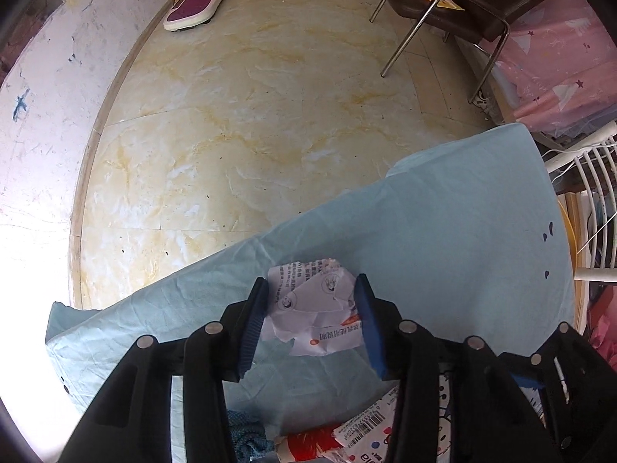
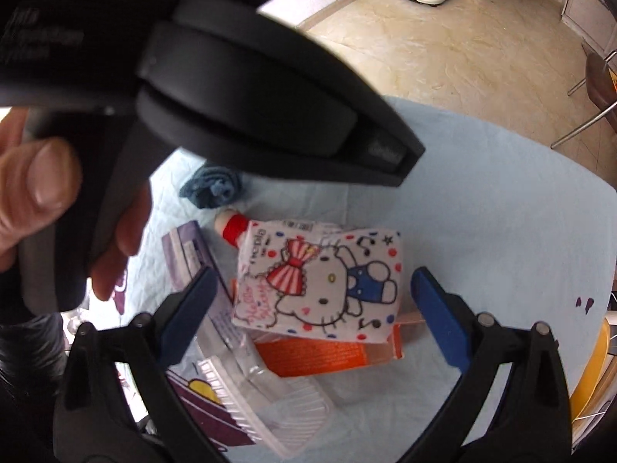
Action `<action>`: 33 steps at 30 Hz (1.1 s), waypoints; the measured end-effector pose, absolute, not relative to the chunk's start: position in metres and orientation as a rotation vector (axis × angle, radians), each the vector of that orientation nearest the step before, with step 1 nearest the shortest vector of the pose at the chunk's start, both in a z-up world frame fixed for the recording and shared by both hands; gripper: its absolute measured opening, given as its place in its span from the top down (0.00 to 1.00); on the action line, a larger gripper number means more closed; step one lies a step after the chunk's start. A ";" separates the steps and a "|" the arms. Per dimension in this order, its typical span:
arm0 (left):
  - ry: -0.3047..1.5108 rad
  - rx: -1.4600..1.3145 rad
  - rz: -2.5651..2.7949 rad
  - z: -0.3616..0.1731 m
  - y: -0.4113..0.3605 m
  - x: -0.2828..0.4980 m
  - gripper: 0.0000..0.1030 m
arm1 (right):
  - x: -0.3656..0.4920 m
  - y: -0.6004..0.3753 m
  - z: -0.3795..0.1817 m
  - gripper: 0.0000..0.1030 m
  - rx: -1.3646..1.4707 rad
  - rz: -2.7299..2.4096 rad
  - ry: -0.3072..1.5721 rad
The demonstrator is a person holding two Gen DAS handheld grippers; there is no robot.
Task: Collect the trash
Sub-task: 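Grasp the crumpled white paper with the left tool while the right tool grasps the Hello Kitty pack, then carry paper and Hello Kitty pack to the yellow bin and open both tools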
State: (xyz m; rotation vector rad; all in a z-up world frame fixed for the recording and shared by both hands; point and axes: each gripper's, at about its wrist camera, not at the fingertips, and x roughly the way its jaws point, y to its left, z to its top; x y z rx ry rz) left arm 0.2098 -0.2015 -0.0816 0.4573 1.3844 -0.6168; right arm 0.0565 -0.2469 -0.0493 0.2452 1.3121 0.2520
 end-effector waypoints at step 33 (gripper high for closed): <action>1.225 0.307 -0.969 0.011 -0.289 0.119 0.59 | -0.105 -0.418 0.033 0.55 0.502 0.044 0.952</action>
